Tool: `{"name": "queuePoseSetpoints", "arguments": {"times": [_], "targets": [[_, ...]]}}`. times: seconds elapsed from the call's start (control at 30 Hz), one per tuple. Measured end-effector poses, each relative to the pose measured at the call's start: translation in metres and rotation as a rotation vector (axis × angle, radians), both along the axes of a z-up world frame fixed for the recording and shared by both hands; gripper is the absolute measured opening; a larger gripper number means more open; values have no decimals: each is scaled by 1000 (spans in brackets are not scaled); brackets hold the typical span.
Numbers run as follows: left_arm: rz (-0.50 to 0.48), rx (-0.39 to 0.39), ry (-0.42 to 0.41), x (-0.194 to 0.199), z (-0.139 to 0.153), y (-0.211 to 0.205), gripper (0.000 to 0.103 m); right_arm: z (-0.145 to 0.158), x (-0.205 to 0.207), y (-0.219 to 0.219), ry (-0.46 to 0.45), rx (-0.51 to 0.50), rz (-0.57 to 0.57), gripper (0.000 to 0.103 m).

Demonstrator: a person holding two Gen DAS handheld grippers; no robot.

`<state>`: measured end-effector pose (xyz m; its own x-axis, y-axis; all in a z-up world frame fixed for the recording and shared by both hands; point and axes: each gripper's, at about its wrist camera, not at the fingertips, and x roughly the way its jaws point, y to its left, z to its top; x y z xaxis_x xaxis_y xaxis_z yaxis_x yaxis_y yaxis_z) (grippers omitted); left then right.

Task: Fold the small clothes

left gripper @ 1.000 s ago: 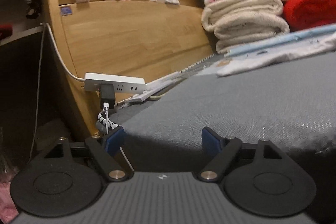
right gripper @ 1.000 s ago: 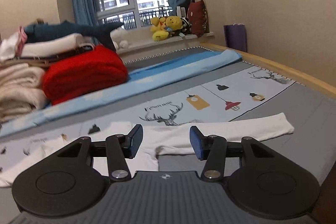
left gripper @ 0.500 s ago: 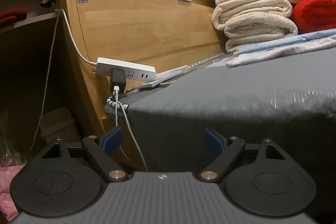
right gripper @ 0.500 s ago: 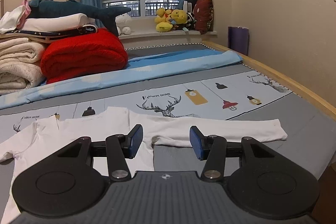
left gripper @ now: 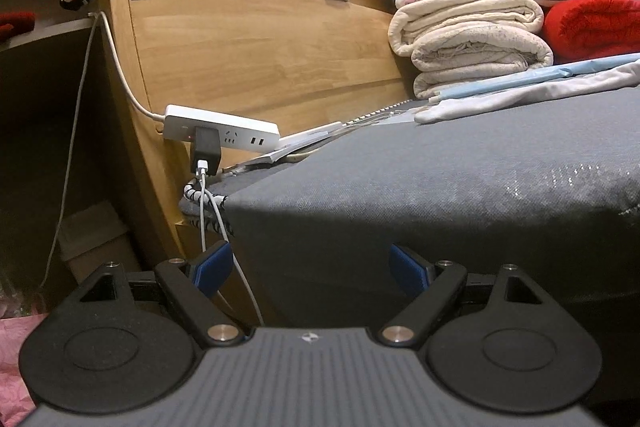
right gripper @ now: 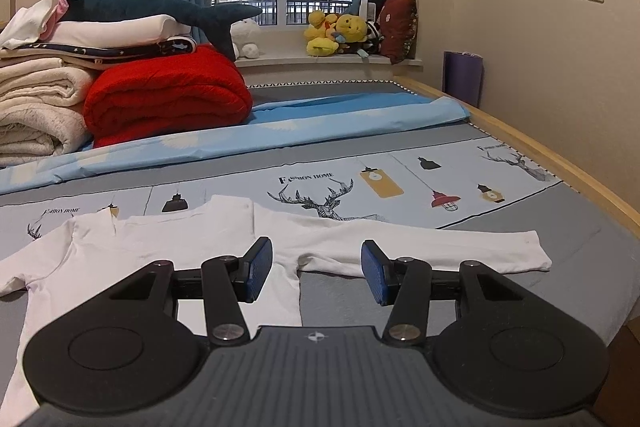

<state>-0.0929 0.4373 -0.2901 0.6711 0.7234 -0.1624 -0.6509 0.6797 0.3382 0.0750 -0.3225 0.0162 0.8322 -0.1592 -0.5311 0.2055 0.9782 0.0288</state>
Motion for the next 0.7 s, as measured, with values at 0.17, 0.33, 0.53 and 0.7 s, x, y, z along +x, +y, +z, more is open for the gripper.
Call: {"name": "queuePoseSetpoints", "arguments": {"times": [0.17, 0.33, 0.53, 0.7], "targets": [[-1, 21, -3, 1, 2, -3, 89, 0, -1, -1, -1, 5, -5, 51], [-1, -1, 10, 4, -1, -2, 89, 1, -2, -1, 1, 10, -7, 51], [-9, 44, -42, -5, 9, -11, 89, 2, -3, -1, 3, 15, -4, 51], [-34, 27, -106, 0, 39, -21, 90, 3, -4, -3, -4, 29, -8, 51]]}}
